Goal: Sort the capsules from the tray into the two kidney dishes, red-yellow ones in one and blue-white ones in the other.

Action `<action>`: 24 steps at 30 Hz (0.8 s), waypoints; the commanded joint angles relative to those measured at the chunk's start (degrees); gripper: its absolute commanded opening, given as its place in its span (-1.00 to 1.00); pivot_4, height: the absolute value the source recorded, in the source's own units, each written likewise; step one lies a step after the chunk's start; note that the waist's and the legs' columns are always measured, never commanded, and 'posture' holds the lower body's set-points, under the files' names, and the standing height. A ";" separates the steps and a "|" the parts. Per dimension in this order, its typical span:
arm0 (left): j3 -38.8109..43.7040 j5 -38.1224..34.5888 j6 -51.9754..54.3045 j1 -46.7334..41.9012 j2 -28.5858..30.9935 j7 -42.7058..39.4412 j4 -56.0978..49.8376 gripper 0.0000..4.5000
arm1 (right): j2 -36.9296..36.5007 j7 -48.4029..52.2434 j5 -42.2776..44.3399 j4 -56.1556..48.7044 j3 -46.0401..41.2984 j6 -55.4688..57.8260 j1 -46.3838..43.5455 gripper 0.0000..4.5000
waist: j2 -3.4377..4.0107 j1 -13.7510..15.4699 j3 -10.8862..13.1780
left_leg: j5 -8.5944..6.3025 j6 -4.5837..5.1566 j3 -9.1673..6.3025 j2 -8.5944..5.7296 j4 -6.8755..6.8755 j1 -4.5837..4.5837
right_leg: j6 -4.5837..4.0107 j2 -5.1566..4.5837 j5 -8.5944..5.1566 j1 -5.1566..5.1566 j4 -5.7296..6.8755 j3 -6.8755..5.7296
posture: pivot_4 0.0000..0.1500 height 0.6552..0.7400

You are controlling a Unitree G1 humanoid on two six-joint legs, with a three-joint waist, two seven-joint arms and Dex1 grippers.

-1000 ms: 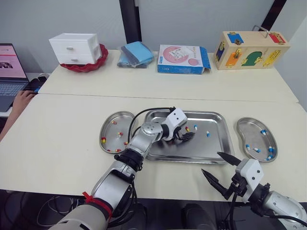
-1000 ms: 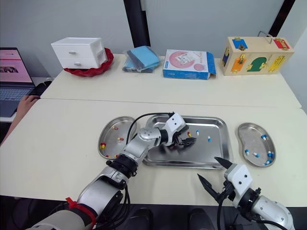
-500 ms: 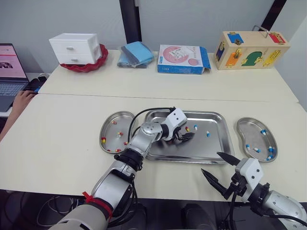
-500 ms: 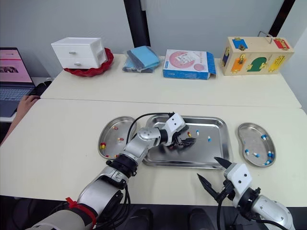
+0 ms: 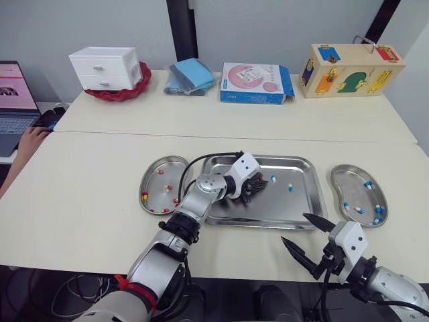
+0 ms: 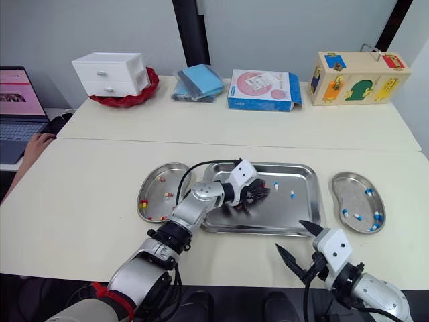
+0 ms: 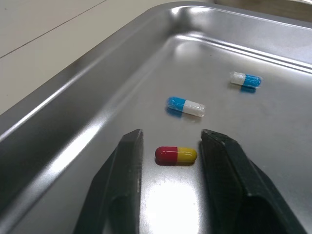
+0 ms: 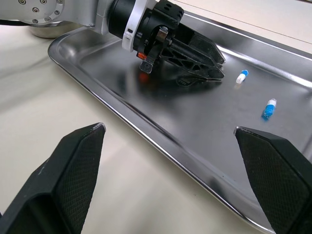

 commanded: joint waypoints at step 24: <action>14.06 -13.08 31.35 15.43 21.69 -4.63 -49.84 -0.74 | -4.59 7.64 1.17 2.38 0.22 -5.47 -5.71 1.00 | 0.04 -0.18 -0.01 | 0.00 0.00 -0.01 0.02 0.00 0.01 | 0.00 0.00 0.00 0.00 0.02 0.02 | 1.00 0.85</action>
